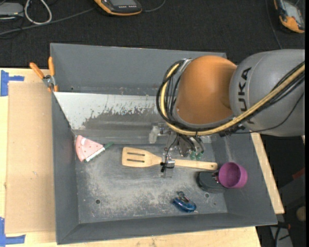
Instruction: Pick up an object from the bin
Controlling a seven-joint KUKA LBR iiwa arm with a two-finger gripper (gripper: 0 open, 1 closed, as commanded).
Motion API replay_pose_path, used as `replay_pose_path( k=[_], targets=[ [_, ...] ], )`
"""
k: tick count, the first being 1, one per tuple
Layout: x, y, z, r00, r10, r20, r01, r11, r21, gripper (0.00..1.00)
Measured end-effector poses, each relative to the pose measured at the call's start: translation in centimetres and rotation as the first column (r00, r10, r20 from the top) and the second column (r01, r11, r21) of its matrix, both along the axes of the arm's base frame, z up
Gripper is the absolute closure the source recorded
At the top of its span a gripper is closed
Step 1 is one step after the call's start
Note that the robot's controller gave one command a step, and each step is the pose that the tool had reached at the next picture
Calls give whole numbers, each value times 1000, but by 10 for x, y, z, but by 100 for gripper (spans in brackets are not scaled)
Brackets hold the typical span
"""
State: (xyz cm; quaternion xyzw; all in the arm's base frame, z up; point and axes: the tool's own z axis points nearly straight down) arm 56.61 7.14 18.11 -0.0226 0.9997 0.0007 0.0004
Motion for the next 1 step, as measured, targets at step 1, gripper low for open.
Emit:
replay_pose_path(
  k=[1],
  targets=[
    [15, -3, -37, 1000, 22, 8, -22, 1000, 1, 0]
  ],
)
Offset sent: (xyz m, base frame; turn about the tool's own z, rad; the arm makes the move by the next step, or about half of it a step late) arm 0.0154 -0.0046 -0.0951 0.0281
